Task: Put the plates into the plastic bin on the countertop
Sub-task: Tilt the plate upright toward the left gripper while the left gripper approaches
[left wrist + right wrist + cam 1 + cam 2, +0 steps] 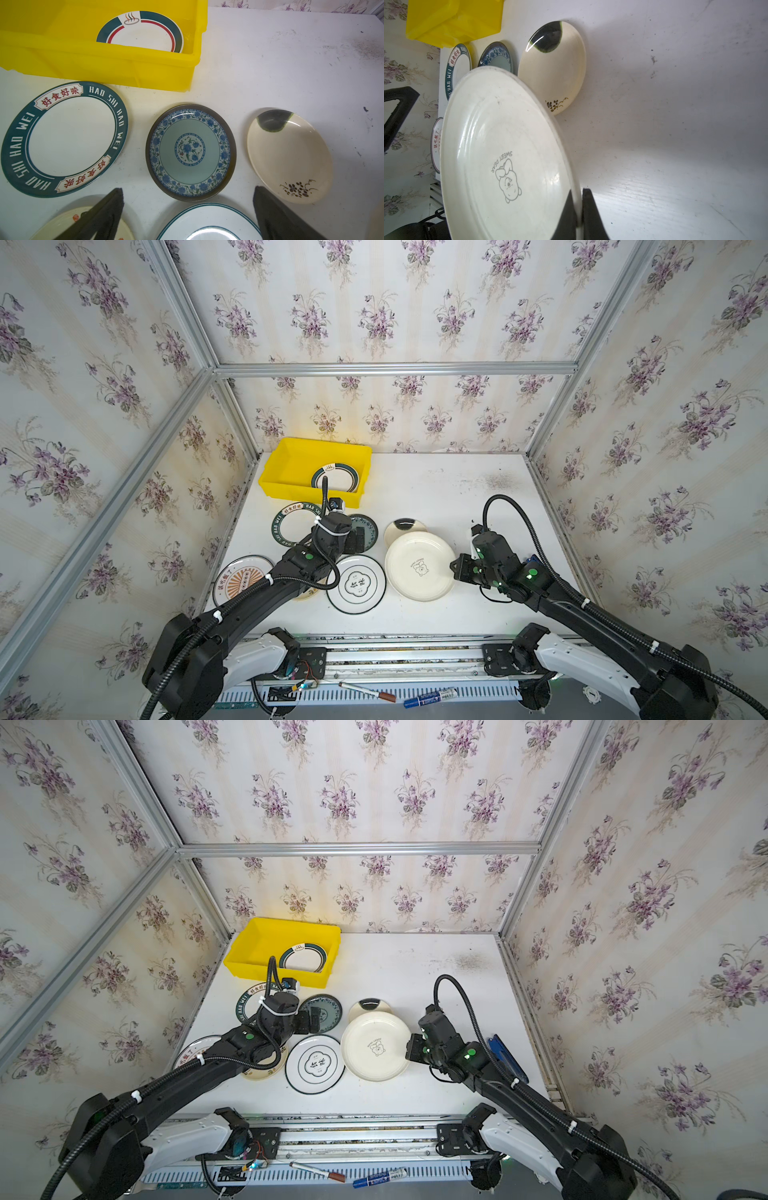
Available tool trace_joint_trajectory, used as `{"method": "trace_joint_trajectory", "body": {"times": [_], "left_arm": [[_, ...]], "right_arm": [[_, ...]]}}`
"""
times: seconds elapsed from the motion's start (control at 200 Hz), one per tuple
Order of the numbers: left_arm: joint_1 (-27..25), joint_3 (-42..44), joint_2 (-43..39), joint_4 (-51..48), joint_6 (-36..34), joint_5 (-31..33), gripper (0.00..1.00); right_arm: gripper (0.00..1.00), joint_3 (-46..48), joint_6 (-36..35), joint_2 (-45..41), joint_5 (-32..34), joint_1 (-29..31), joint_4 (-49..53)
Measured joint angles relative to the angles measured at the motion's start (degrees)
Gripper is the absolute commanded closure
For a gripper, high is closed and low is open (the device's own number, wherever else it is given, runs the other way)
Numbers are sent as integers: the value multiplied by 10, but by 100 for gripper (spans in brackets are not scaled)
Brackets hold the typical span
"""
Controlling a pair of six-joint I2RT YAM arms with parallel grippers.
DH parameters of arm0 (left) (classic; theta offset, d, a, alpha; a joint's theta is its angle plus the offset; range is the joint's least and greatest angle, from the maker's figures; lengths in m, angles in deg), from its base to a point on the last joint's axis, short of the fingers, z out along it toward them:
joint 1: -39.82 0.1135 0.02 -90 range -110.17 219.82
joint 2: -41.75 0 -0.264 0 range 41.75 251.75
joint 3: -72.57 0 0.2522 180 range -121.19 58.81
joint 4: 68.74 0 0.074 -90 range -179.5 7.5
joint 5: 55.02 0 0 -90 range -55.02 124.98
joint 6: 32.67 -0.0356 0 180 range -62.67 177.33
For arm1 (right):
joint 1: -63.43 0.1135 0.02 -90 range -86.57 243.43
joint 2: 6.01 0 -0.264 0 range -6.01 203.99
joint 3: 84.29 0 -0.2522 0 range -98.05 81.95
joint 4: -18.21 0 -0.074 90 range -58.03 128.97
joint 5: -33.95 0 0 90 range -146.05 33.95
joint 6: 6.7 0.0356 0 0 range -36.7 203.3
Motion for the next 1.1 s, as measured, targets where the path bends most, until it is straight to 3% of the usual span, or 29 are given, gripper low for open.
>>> {"method": "trace_joint_trajectory", "body": {"times": [0.62,1.099], "left_arm": [[-38,-30,28,-31,-13,90,0],[-40,-26,27,-9,-14,-1,0]], "right_arm": [[100,-68,-26,30,-9,0,17],[100,-78,-33,71,-33,0,-25]]}}
